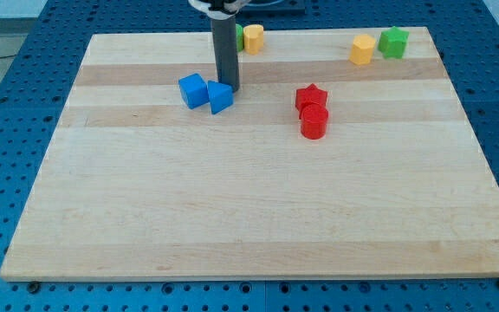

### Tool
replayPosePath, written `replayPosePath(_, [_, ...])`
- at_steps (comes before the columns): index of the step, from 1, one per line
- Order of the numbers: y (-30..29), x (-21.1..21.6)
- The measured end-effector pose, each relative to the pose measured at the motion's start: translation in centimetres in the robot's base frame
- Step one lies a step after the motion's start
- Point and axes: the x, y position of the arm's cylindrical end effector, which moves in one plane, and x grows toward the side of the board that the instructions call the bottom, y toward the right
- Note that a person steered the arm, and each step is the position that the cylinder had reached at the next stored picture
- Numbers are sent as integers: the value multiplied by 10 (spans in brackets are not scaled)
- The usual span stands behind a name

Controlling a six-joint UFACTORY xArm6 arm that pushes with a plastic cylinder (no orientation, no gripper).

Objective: Slide the yellow heart to the bottom left side of the yellow hexagon

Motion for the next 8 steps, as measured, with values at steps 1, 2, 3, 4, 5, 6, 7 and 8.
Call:
replayPosePath(1, [2,3])
replayPosePath(2, [11,1])
replayPosePath(3, [-6,-14])
replayPosePath(4, [-47,-45])
replayPosePath(5, [-92,-82])
replayPosePath(6, [-93,-124])
replayPosePath(7, [-72,-140])
replayPosePath(8, [-41,-141])
